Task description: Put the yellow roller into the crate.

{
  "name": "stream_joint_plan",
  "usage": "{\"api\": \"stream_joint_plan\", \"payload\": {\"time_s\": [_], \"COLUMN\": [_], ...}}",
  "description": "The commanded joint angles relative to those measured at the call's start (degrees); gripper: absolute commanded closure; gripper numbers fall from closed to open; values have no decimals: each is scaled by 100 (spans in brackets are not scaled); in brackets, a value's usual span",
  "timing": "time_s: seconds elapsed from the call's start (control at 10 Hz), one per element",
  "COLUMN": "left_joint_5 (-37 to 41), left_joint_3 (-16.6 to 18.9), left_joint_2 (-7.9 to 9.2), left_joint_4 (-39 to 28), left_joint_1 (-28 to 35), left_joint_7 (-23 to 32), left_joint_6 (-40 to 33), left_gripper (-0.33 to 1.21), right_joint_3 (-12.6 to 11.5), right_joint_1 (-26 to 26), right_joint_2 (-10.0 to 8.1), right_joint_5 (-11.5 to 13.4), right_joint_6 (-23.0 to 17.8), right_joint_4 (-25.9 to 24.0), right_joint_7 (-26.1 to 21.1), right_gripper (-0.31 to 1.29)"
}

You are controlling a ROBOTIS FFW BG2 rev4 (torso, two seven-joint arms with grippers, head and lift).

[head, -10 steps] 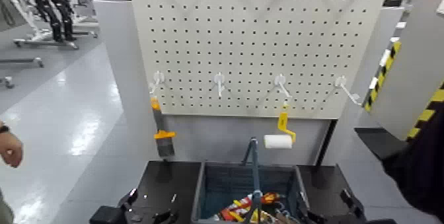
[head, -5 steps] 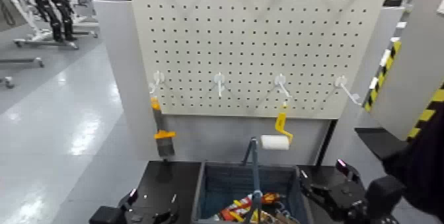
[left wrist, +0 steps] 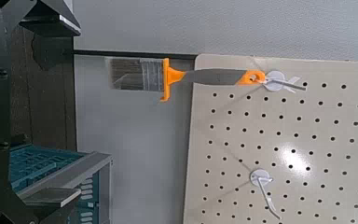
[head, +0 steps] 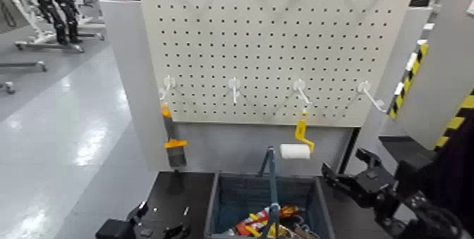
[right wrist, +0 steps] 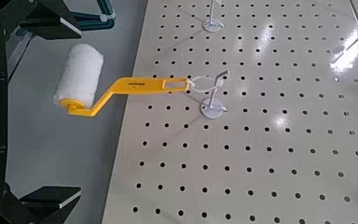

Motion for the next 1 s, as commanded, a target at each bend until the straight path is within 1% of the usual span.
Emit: {"api": "stream_joint_plan", "payload": {"time_s": [0.1, 0.2, 0.3, 0.4, 0.5, 0.6, 0.8, 0.9, 1.0], "left_joint_5": [2, 2, 2, 2, 2, 2, 2, 2, 2], "left_joint_3": [-17, -17, -26, -26, -26, -26, -35, -26, -26], "left_joint_2": [0, 0, 0, 0, -9, -9, -9, -9, -26], "left_joint_4": [26, 35, 44, 35, 35, 35, 44, 44, 53], "left_joint_1": [-39, -48, -48, -48, -56, -56, -65, -74, -74], "left_joint_7": [-17, -26, -35, -35, -35, -44, -44, -44, -44], "left_joint_6": [13, 13, 13, 13, 13, 13, 22, 31, 31], "left_gripper": [10, 10, 10, 10, 10, 10, 10, 10, 10], "right_joint_3": [180, 250, 321, 382, 488, 628, 839, 936, 1050], "right_joint_1": [-475, -642, -791, -914, -1090, -1318, -1661, -1810, -1969], "right_joint_2": [-321, -427, -523, -594, -664, -725, -813, -848, -866], "right_joint_5": [-159, -203, -317, -352, -414, -475, -493, -572, -598], "right_joint_6": [214, 310, 363, 398, 398, 310, 231, 223, 187], "right_joint_4": [264, 352, 466, 563, 765, 1073, 1486, 1697, 1925], "right_joint_7": [325, 457, 563, 615, 703, 835, 993, 1081, 1195], "right_gripper": [11, 11, 11, 11, 10, 10, 10, 10, 10]}}
